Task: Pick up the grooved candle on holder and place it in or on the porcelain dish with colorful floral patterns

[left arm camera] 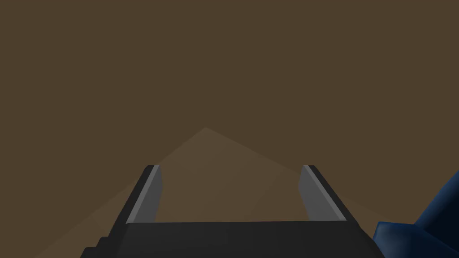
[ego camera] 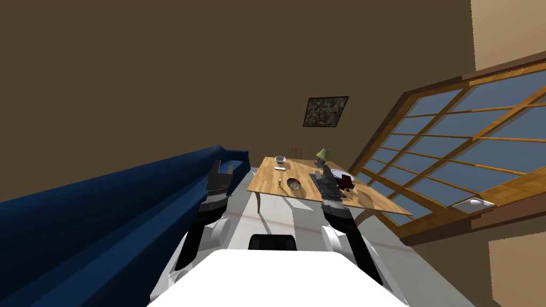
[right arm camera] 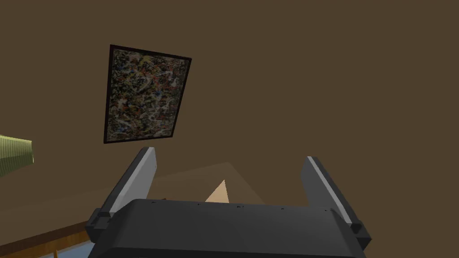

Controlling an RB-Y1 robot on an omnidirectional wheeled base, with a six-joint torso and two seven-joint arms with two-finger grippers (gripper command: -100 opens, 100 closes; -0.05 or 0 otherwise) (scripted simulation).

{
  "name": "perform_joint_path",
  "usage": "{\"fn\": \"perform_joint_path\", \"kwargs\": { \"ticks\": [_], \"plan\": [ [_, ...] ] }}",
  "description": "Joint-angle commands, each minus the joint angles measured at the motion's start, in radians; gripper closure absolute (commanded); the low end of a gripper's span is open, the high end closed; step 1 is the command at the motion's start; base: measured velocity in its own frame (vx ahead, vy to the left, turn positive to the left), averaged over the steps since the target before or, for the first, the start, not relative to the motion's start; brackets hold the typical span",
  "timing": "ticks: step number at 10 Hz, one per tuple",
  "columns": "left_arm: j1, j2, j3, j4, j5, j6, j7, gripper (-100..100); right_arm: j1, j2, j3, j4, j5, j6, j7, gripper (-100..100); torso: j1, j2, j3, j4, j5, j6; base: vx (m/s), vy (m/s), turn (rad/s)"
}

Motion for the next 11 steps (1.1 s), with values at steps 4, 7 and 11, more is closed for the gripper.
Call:
{"fn": "perform_joint_path", "kwargs": {
  "ticks": [4,7,11],
  "plan": [
    [0.000,0.000,0.000,0.000,0.000,0.000,0.000,0,-0.015,-0.084,0.027,0.093,0.060,-0.002,0.045,-100,0.003,0.000,0.000,0.000,0.001,0.000,-0.001,0.044,0.042],
    [0.000,0.000,0.000,0.000,0.000,0.000,0.000,0,-0.033,-0.148,0.053,0.189,0.120,-0.002,0.091,-100,0.004,-0.001,0.000,0.000,0.001,0.000,0.006,0.065,0.062],
    [0.000,0.000,0.000,0.000,0.000,0.000,0.000,0,-0.060,-0.217,0.085,0.297,0.190,0.003,0.146,-100,0.004,0.000,0.000,0.000,0.001,0.000,0.005,0.066,0.062]
  ]
}}
